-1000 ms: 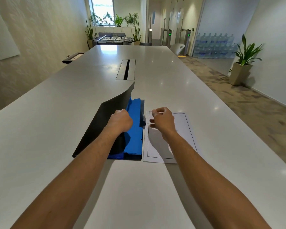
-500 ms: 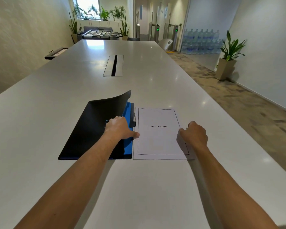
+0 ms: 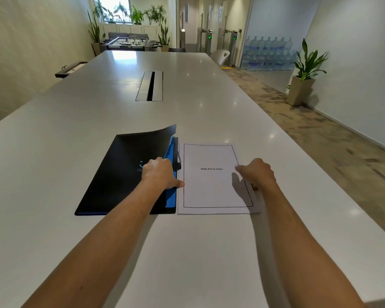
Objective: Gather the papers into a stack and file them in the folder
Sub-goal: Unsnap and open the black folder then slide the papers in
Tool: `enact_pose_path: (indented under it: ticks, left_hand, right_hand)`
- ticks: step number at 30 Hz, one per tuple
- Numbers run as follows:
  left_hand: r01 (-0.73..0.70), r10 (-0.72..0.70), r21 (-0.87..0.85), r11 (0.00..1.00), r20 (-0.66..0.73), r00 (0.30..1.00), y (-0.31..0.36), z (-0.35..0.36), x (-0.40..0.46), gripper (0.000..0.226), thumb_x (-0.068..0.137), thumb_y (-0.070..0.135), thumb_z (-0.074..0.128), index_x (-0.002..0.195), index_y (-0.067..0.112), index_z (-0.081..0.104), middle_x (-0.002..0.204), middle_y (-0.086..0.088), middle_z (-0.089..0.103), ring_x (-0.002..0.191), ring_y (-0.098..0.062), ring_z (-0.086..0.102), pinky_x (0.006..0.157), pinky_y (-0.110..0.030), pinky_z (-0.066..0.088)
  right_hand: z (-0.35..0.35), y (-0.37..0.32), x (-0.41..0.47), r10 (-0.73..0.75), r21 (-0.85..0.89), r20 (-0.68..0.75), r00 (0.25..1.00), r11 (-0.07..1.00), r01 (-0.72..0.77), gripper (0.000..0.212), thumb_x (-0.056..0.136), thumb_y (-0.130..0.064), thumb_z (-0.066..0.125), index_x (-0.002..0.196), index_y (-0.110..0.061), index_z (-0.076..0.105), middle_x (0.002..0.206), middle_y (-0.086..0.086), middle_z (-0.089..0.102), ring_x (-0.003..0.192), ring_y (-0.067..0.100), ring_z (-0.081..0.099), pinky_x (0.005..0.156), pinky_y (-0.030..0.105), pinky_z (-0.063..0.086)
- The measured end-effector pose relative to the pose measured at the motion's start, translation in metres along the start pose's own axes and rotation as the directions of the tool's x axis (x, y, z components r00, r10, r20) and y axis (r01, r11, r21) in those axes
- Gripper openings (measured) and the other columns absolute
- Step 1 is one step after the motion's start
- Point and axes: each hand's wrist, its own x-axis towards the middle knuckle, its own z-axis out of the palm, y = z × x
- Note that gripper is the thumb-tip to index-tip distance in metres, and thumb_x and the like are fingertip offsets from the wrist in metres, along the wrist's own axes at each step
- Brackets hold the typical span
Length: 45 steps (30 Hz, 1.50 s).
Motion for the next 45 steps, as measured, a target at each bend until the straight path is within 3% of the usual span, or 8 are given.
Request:
enact_pose_path:
  ticks: [8, 15, 19, 25, 29, 37, 42, 45]
  left_hand:
    - [0.000, 0.000, -0.029, 1.000, 0.010, 1.000, 0.000, 0.002, 0.001, 0.084, 0.066, 0.069, 0.071, 0.120, 0.007, 0.051, 0.093, -0.007, 0.049, 0.080, -0.021, 0.053, 0.061, -0.031, 0.047]
    - [0.002, -0.001, -0.042, 0.999, 0.004, 1.000, -0.001, 0.001, -0.002, 0.082, 0.068, 0.068, 0.070, 0.119, 0.007, 0.051, 0.094, -0.008, 0.049, 0.082, -0.022, 0.055, 0.068, -0.034, 0.054]
    - [0.003, -0.003, -0.041, 0.999, 0.002, 1.000, -0.002, 0.001, -0.004, 0.082, 0.068, 0.068, 0.070, 0.119, 0.007, 0.052, 0.095, -0.008, 0.049, 0.083, -0.022, 0.054, 0.065, -0.033, 0.051]
    - [-0.004, 0.004, -0.049, 0.999, -0.005, 1.000, -0.002, 0.001, -0.004, 0.083, 0.068, 0.069, 0.069, 0.120, 0.006, 0.051, 0.094, -0.008, 0.050, 0.080, -0.020, 0.055, 0.059, -0.030, 0.045]
    - [-0.025, 0.026, -0.064, 0.998, 0.002, 1.000, -0.003, 0.001, -0.005, 0.079, 0.070, 0.070, 0.067, 0.114, 0.006, 0.052, 0.094, -0.007, 0.052, 0.080, -0.019, 0.057, 0.063, -0.029, 0.049]
    - [0.011, -0.003, -0.302, 0.953, 0.027, 1.000, -0.027, -0.007, 0.001, 0.017, 0.095, 0.019, 0.050, 0.102, 0.006, 0.059, 0.086, -0.006, 0.058, 0.066, -0.014, 0.057, 0.054, -0.023, 0.046]
    - [-0.013, 0.011, -0.313, 0.950, -0.009, 1.000, -0.031, -0.010, -0.003, 0.016, 0.094, 0.017, 0.051, 0.105, 0.009, 0.060, 0.084, -0.003, 0.058, 0.068, -0.013, 0.057, 0.052, -0.021, 0.043]
    - [-0.021, 0.014, -0.322, 0.946, -0.024, 1.000, -0.034, -0.017, -0.003, 0.018, 0.094, 0.018, 0.053, 0.109, 0.009, 0.058, 0.095, -0.006, 0.061, 0.074, -0.014, 0.059, 0.053, -0.021, 0.041]
  right_hand:
    - [0.000, 0.008, 0.004, 0.076, 0.322, 0.161, 0.984, 0.938, -0.125, 0.074, 0.086, -0.044, 0.066, 0.134, 0.007, 0.043, 0.134, 0.022, 0.053, 0.118, 0.038, 0.053, 0.082, 0.038, 0.044]
    - [0.010, -0.020, -0.006, -0.035, 0.007, 0.087, 0.996, 0.999, 0.034, 0.029, 0.089, -0.020, 0.052, 0.111, -0.001, 0.049, 0.117, 0.020, 0.058, 0.088, 0.031, 0.050, 0.073, 0.031, 0.038]
    - [0.004, -0.016, -0.005, -0.062, 0.112, 0.173, 0.983, 0.993, 0.043, 0.035, 0.088, -0.015, 0.046, 0.117, 0.005, 0.046, 0.110, 0.022, 0.055, 0.098, 0.035, 0.056, 0.075, 0.033, 0.039]
    - [-0.004, 0.003, -0.005, 0.000, 0.363, 0.314, 0.949, 0.924, -0.120, 0.031, 0.083, 0.013, 0.037, 0.060, -0.008, 0.040, 0.037, 0.000, 0.042, 0.040, 0.013, 0.044, 0.043, 0.020, 0.030]
    - [-0.005, 0.009, -0.005, 0.001, 0.553, 0.346, 0.938, 0.808, -0.204, 0.017, 0.089, 0.010, 0.045, 0.085, -0.006, 0.048, 0.062, 0.008, 0.052, 0.051, 0.011, 0.056, 0.046, 0.019, 0.049]
    - [-0.027, -0.010, 0.001, -0.053, 0.699, 0.124, 0.991, 0.714, -0.049, 0.027, 0.085, 0.011, 0.043, 0.108, 0.000, 0.053, 0.086, 0.018, 0.059, 0.066, 0.021, 0.060, 0.048, 0.023, 0.051]
    - [-0.034, -0.042, -0.008, -0.012, 0.804, -0.047, 0.999, 0.593, 0.045, 0.031, 0.084, 0.005, 0.043, 0.111, -0.011, 0.051, 0.088, 0.009, 0.059, 0.063, 0.017, 0.058, 0.044, 0.019, 0.046]
    - [-0.022, -0.062, -0.022, -0.075, 0.667, -0.198, 0.977, 0.720, 0.191, 0.034, 0.087, -0.005, 0.044, 0.120, -0.013, 0.046, 0.107, 0.008, 0.058, 0.085, 0.024, 0.059, 0.060, 0.027, 0.049]
